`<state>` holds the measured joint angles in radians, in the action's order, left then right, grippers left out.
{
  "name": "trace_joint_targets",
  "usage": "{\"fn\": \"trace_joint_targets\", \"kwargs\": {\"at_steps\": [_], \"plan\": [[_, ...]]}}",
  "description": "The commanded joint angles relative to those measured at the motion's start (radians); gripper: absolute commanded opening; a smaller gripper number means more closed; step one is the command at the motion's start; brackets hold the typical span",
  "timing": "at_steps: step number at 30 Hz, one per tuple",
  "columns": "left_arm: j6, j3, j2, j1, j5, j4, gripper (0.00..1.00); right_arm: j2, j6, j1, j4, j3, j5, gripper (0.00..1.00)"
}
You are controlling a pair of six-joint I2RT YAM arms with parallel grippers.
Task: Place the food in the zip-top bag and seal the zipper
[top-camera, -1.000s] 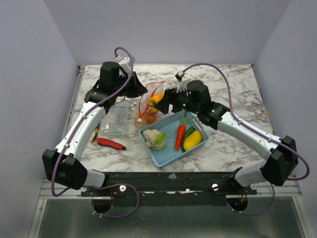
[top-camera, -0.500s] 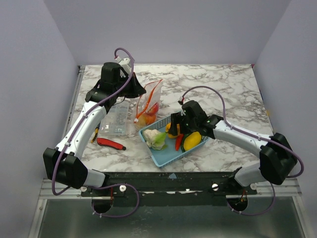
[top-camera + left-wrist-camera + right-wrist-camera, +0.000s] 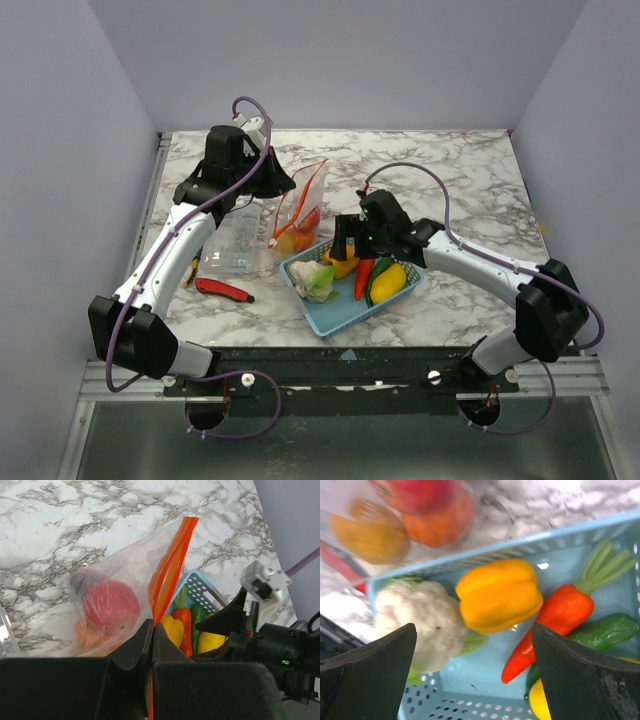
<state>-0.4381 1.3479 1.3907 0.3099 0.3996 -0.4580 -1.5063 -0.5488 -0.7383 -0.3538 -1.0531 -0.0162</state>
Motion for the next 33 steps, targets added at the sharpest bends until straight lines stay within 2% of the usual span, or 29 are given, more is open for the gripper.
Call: {"fn": "trace_joint_targets", "kwargs": {"at_steps": [1, 4, 8, 12, 17, 22, 26, 31, 33], "plan": [[0.007, 0.033, -0.002, -0.001, 0.032, -0.003, 0.00, 0.069, -0.030, -0.001, 0.000, -0.093, 0.001, 0.98], [0.006, 0.031, -0.006, -0.002, 0.031, -0.002, 0.00, 0.076, -0.081, -0.003, 0.115, -0.103, -0.061, 0.91], [0.006, 0.031, -0.008, -0.002, 0.035, -0.003, 0.00, 0.070, -0.243, -0.002, 0.456, -0.035, -0.200, 0.77], [0.006, 0.028, -0.010, -0.003, 0.035, -0.002, 0.00, 0.014, -0.330, -0.002, 0.612, -0.033, -0.192, 0.68], [0.006, 0.028, -0.011, -0.003, 0.038, -0.001, 0.00, -0.081, -0.357, -0.002, 0.670, -0.076, -0.191, 0.57], [0.004, 0.026, -0.013, -0.003, 0.042, 0.000, 0.00, -0.145, -0.384, -0.001, 0.720, -0.074, -0.208, 0.55], [0.002, 0.027, -0.014, -0.004, 0.043, 0.001, 0.00, -0.195, -0.384, -0.001, 0.743, -0.101, -0.242, 0.47], [-0.007, 0.017, -0.018, -0.010, 0.017, 0.006, 0.00, -0.211, -0.369, -0.002, 0.732, -0.117, -0.265, 0.27], [-0.014, 0.010, -0.024, -0.020, -0.004, 0.009, 0.00, -0.204, -0.358, -0.002, 0.701, -0.118, -0.260, 0.11]]}}
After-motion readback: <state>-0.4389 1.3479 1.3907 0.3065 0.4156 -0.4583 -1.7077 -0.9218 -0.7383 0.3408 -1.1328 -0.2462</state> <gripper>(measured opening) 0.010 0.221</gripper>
